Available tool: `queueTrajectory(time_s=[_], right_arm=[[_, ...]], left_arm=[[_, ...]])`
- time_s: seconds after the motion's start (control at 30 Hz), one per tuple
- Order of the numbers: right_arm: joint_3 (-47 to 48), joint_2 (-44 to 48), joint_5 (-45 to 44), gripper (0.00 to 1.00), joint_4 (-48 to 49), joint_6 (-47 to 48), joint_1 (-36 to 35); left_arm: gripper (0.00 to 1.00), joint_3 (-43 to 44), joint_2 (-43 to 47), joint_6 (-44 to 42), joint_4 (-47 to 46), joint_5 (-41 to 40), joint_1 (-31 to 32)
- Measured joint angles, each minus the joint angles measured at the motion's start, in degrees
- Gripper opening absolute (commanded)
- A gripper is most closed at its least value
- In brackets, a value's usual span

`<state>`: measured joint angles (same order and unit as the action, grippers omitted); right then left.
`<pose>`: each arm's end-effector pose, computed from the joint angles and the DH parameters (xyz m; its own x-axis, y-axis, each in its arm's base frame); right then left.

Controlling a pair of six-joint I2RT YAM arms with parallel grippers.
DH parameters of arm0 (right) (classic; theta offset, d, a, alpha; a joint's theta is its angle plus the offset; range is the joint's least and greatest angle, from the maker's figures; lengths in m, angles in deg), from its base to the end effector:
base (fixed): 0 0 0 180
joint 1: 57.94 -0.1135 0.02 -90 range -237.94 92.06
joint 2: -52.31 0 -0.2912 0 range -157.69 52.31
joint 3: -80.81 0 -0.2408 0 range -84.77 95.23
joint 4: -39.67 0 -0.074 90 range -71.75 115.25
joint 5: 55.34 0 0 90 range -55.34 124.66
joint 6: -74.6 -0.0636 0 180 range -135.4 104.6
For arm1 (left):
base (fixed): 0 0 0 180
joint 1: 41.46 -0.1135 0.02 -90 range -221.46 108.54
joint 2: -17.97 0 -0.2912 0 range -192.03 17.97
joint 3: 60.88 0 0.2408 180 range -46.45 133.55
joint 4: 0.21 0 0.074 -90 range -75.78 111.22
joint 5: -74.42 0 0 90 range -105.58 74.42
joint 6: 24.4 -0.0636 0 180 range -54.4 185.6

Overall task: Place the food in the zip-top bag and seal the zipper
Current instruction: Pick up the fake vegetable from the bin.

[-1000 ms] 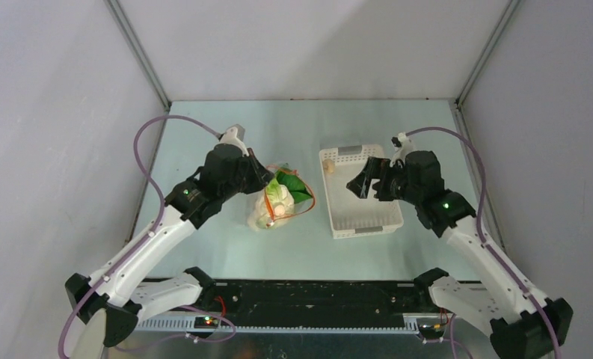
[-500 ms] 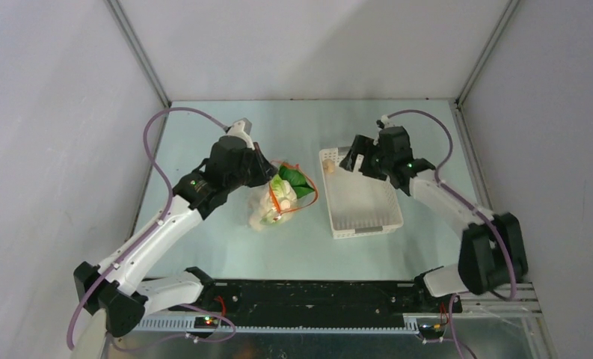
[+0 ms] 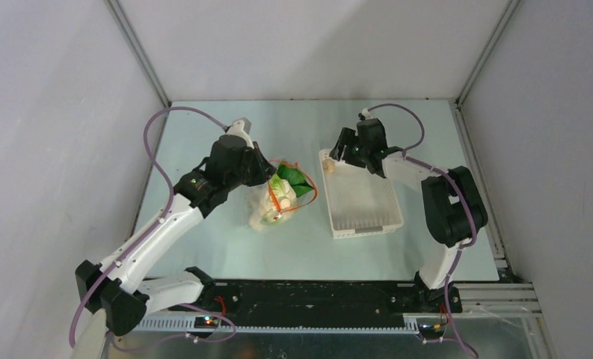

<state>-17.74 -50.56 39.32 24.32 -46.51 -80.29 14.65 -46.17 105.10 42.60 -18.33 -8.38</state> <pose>0.3856 0.1641 0.2272 -0.7009 0.2686 -0.6607 -0.0900 0.8857 0.4555 0.2081 -0.1319 0.3514 -0.6620 -0.3270 -0.6744 0.1164 0.8440 -0.5235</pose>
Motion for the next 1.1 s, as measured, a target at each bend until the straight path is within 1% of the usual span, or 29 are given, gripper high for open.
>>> queueTrajectory(time_s=[0.43, 0.67, 0.8, 0.87, 0.93, 0.97, 1.0, 1.03, 1.07, 1.1], right_arm=[[0.2, -6.03, -0.26, 0.59, 3.85, -0.15, -1.86], [0.2, -7.8, -0.09, 0.55, 5.05, -0.42, -2.73], [0.33, -8.96, -0.07, 0.5, 6.03, -0.61, -2.99], [0.39, -9.51, -0.11, 0.44, 6.38, -0.9, -3.08], [0.52, -9.75, 0.22, 0.3, 6.64, -1.09, -3.1], [0.61, -9.84, 0.37, 0.27, 6.75, -1.18, -3.1], [0.7, -9.94, 0.59, 0.2, 6.82, -1.36, -3.1], [0.76, -10.01, 0.76, 0.17, 6.8, -1.55, -3.1], [0.83, -10.05, 0.81, 0.11, 6.82, -1.64, -3.08], [0.85, -10.05, 0.83, 0.08, 6.78, -1.66, -3.1]], left_arm=[[0.0, 0.0, 0.0, 0.02, 0.26, -0.04, -0.11], [0.0, 0.0, -0.11, 0.02, 0.48, -0.04, -0.13], [0.0, 0.0, -0.11, 0.02, 0.5, -0.04, -0.13], [0.0, 0.0, -0.11, 0.02, 0.5, -0.02, -0.13], [0.0, 0.0, -0.11, 0.02, 0.52, -0.02, -0.13], [0.0, 0.0, -0.11, 0.02, 0.52, -0.02, -0.13], [0.0, 0.0, -0.11, 0.02, 0.55, 0.0, -0.13], [0.0, 0.0, -0.11, 0.02, 0.59, 0.0, -0.13], [0.0, 0.0, -0.11, 0.02, 0.66, 0.0, -0.13], [0.0, 0.11, -0.11, 0.02, 0.9, 0.0, -0.13]])
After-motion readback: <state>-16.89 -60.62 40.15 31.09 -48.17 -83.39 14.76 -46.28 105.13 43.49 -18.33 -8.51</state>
